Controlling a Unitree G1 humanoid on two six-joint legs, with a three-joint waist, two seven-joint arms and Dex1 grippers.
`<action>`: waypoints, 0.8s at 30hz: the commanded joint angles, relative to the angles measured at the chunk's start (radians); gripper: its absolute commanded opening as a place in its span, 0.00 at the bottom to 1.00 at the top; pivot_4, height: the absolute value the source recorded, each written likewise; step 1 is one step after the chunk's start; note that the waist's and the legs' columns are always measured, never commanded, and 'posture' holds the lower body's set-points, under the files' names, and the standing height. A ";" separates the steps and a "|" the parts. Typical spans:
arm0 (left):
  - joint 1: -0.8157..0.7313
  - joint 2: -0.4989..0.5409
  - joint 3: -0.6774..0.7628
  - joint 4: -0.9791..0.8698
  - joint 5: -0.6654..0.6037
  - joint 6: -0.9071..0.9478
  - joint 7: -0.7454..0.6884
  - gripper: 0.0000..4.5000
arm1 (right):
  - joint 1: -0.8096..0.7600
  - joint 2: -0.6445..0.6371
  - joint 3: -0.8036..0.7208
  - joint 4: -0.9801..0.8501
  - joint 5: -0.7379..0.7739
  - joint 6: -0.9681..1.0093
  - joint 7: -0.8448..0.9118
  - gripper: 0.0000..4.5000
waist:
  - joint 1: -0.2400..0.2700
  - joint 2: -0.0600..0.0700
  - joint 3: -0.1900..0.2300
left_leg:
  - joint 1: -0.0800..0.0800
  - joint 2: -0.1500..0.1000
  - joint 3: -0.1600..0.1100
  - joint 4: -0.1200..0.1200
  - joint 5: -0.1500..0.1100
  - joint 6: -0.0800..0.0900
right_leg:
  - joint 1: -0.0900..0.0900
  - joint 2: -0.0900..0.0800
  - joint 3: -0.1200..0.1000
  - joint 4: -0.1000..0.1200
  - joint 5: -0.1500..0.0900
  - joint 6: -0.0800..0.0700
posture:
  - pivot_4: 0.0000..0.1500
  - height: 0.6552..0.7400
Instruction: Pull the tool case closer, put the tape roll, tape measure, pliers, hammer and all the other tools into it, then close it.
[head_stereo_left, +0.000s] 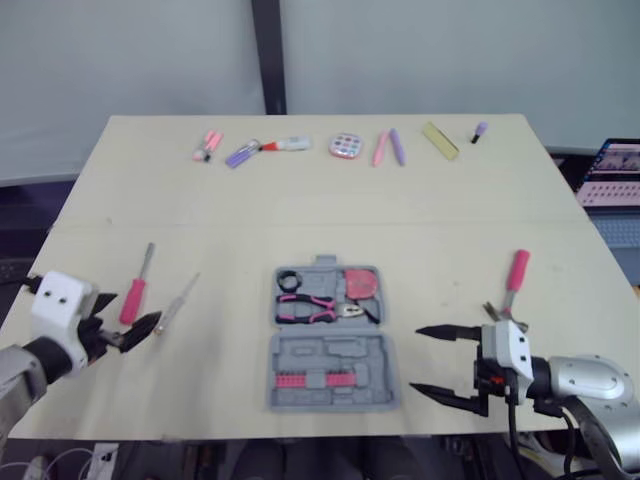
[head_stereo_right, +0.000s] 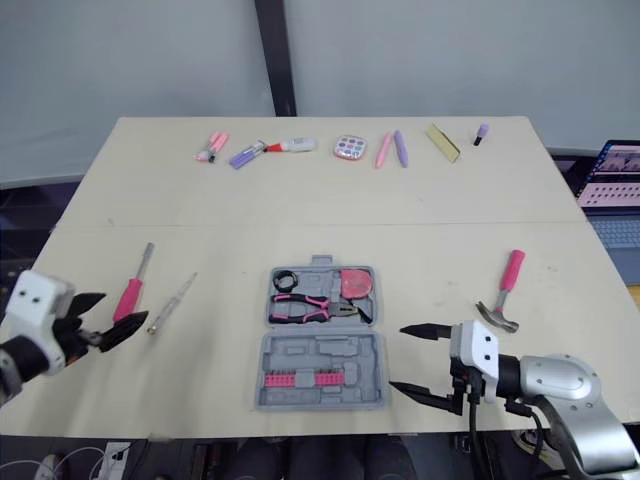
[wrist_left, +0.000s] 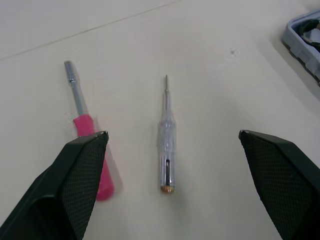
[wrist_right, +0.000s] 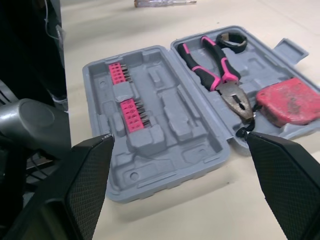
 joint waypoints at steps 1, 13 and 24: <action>-0.066 0.013 -0.086 0.061 0.062 -0.005 -0.018 1.00 | -0.007 0.006 0.003 -0.015 -0.003 -0.007 -0.022 0.98 | -0.001 0.000 0.000 | 0.000 0.000 0.000 0.000 0.000 0.000 | -0.001 0.000 0.000 0.000 0.000 0.000 | 1.00 1.00; -0.221 -0.064 -0.241 0.307 0.193 -0.115 -0.079 1.00 | 0.003 0.010 0.007 -0.034 -0.017 -0.005 -0.074 0.98 | 0.003 0.000 0.000 | -0.001 0.000 0.000 0.001 0.001 -0.001 | -0.001 0.000 0.000 0.003 0.000 0.000 | 1.00 1.00; -0.293 -0.113 -0.282 0.394 0.253 -0.145 -0.100 1.00 | 0.009 0.007 0.002 -0.043 -0.014 -0.006 -0.087 0.98 | 0.003 0.000 0.000 | 0.000 0.000 0.000 0.001 0.001 -0.001 | -0.002 0.000 0.000 0.004 0.000 0.000 | 1.00 1.00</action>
